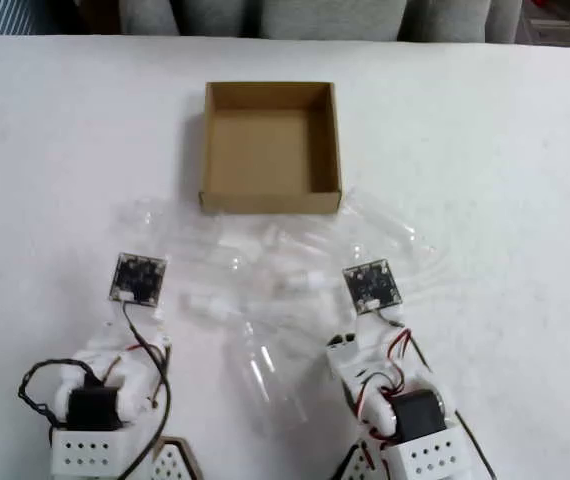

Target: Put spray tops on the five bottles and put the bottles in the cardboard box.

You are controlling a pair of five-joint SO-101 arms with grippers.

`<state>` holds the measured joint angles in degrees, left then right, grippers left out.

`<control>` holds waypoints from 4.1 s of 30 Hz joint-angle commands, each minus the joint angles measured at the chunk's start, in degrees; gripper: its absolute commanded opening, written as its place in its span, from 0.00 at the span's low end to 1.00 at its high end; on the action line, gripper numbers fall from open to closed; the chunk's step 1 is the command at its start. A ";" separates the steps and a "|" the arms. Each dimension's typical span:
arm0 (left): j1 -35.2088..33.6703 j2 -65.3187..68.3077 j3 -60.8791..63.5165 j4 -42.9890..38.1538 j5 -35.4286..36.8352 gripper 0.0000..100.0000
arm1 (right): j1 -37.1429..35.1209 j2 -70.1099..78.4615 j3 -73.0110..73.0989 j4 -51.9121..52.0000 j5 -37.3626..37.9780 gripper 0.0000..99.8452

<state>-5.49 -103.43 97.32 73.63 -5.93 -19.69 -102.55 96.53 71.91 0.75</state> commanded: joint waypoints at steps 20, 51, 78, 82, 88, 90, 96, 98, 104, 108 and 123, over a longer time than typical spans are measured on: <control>-0.22 -0.75 -0.35 0.09 -0.44 0.02 | -0.48 -0.48 0.35 0.31 -0.09 0.02; 0.04 -0.75 -0.53 -0.26 -0.70 0.02 | -0.75 -0.48 0.35 0.31 -0.09 0.02; 8.13 -0.75 -3.96 -18.29 -40.88 0.02 | 16.92 -0.75 0.26 -9.45 -0.09 0.02; 11.47 -0.48 -6.86 -16.70 -42.11 0.02 | 19.12 -0.66 0.26 -9.36 0.00 0.02; 16.22 1.10 -16.79 -9.14 -43.52 0.04 | 19.91 -0.57 0.26 -8.22 0.00 0.02; 16.66 5.14 -20.31 -8.26 -43.52 0.08 | 19.91 -0.57 0.26 -7.78 0.09 0.02; 16.31 27.91 -33.76 -8.62 -43.60 0.21 | 19.91 -0.57 0.26 -7.69 0.09 0.02; 16.31 35.65 -38.51 -8.44 -43.69 0.21 | 19.91 -0.57 0.26 -7.69 0.09 0.02; 16.31 54.73 -49.32 -8.26 -49.41 0.21 | 19.91 -0.57 0.26 -7.69 0.09 0.02; 16.31 62.64 -51.69 -8.70 -55.65 0.20 | 19.91 -0.57 0.26 -7.69 0.09 0.02; 16.75 80.75 -57.93 -17.23 -65.14 0.21 | 19.91 -0.57 0.26 -7.69 2.73 0.02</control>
<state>10.59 -28.53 47.03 58.33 -70.46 -0.18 -102.55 96.53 64.00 0.84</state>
